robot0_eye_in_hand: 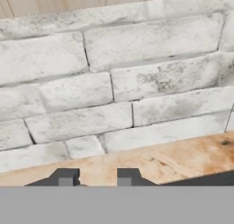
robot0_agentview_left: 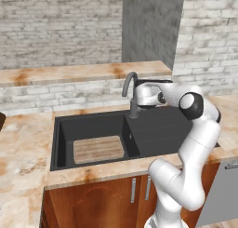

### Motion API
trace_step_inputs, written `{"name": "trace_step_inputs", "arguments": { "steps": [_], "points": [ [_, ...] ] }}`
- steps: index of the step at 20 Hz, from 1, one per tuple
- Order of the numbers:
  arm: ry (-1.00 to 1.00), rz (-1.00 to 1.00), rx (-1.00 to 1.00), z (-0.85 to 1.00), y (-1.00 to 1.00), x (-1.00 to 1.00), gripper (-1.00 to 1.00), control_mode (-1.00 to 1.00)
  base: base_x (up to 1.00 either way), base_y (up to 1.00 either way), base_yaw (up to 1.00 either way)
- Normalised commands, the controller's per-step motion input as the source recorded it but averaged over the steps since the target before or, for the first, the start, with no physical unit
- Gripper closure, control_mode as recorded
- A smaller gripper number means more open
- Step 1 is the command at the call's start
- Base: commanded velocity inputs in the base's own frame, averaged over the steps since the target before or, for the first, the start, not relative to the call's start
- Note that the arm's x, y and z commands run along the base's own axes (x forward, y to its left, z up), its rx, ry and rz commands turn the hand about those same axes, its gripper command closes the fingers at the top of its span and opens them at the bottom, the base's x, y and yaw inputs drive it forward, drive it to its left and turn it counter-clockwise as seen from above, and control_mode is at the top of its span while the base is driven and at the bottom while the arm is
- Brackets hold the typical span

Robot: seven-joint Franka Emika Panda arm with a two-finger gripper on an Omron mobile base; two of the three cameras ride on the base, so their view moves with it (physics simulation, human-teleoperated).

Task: Turn on the sink faucet with hot water and rinse the cutting board for ten seconds, then turn off the faucet. Push the cutting board to reach the water if necessary.

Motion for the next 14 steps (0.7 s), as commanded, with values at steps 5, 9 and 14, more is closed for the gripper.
{"name": "trace_step_inputs", "arguments": {
  "steps": [5, 9, 14],
  "points": [
    [0.0, 0.0, 0.0, -0.03, -0.02, -0.11, 1.0, -1.0, 0.0, 0.0, 0.0],
    [0.0, 0.01, 0.0, -0.1, -0.08, -0.23, 1.0, -1.0, 0.0, 0.0, 0.0],
    [0.0, 0.03, 0.0, -0.07, -0.07, -0.28, 1.0, -1.0, 0.0, 0.0, 0.0]
  ]
}}
